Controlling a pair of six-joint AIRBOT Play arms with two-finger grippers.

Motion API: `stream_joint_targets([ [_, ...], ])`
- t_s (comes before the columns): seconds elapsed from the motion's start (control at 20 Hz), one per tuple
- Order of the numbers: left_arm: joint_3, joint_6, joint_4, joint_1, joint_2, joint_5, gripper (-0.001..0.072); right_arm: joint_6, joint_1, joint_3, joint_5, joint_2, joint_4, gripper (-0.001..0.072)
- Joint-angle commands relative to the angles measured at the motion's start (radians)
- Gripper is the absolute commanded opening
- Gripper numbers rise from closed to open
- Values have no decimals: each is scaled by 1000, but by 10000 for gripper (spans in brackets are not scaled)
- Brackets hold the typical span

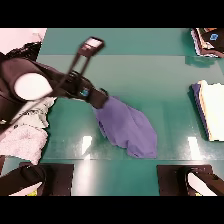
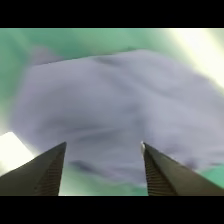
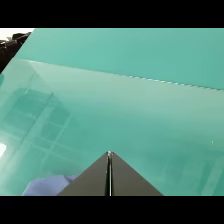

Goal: Fold the shirts.

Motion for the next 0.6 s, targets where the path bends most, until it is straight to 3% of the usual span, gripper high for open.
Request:
stream_joint_targets([
  [0.0,-28,21,21,162,35,-129,555,1,0,1,6,0,0,16],
  [0.15,-203,47,-72,252,35,-107,555,1,0,1,2,0,0,16],
  [0.35,-534,89,-322,270,30,162,554,1,1,1,2,0,0,16],
  [0.55,-684,237,-597,270,-32,307,554,1,0,1,2,0,0,16],
])
